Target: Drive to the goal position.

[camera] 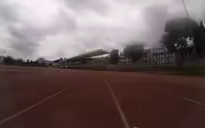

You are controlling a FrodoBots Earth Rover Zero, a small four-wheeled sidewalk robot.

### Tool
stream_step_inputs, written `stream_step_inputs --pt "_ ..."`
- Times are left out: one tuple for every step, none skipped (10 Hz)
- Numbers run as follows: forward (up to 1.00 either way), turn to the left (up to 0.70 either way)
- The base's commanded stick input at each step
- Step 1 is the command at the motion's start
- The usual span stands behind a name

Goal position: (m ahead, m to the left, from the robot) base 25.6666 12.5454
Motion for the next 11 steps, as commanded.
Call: stream_step_inputs --pt "0.67 0.00" --pt "0.67 0.00" --pt "0.67 0.00" --pt "0.67 0.00" --pt "0.67 0.00" --pt "0.67 0.00" --pt "0.67 0.00" --pt "0.67 0.00" --pt "0.67 0.00" --pt "0.67 0.00" --pt "0.67 0.00"
